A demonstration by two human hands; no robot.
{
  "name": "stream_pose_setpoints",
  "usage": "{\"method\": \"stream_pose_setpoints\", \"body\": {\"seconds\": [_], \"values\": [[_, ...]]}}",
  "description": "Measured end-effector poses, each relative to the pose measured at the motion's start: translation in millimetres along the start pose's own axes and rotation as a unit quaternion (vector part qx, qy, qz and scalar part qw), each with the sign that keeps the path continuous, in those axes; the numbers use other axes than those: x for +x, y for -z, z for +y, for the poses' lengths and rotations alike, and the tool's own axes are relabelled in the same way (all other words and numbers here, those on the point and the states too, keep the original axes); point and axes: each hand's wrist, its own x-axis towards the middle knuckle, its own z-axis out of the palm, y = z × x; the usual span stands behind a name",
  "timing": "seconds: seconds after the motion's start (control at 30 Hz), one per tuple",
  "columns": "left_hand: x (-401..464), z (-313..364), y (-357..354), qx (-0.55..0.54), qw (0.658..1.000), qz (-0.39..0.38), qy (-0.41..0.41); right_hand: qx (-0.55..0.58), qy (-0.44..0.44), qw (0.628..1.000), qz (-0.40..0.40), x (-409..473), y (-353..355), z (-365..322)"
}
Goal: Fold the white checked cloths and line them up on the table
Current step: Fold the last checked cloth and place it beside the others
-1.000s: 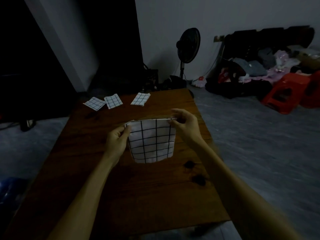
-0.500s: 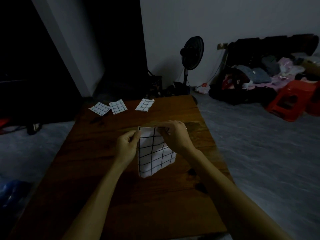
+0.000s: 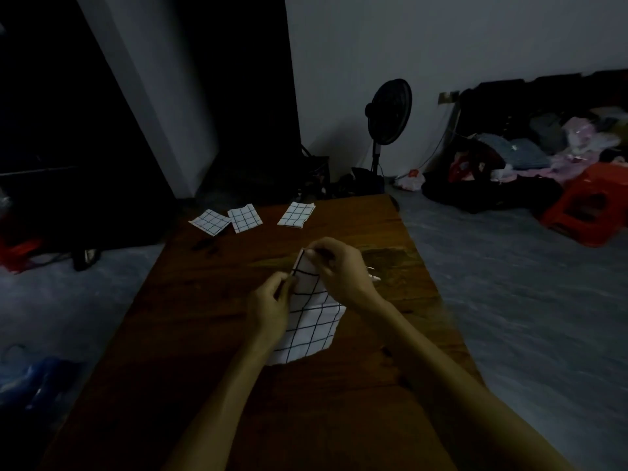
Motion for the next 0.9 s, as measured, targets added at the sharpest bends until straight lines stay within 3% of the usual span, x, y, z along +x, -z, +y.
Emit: {"method": "stream_pose_setpoints", "body": {"seconds": [0.17, 0.27, 0.43, 0.63, 0.77, 0.9], "values": [[-11, -10, -1, 0.034, 0.997, 0.071, 0.006, 0.029, -0.015, 0.998, 0.060, 0, 10, -1], [-16, -13, 1, 0.099, 0.987, 0.114, -0.054, 0.036, -0.034, 0.995, 0.084, 6, 24, 0], [-9, -6, 1, 0.118, 0.985, 0.104, -0.072, 0.058, -0.076, 0.983, 0.157, 9, 47, 12], [-16, -18, -6, 0.148, 0.986, 0.075, -0.015, 0.036, -0.092, 0.971, 0.218, 8, 67, 28], [-15, -30, 0, 0.114, 0.981, 0.129, 0.092, 0.047, -0.113, 0.947, 0.297, 7, 83, 36], [-8, -11, -3, 0.081, 0.989, 0.115, 0.043, -0.028, -0.075, 0.972, 0.222, 1, 76, 37]]}}
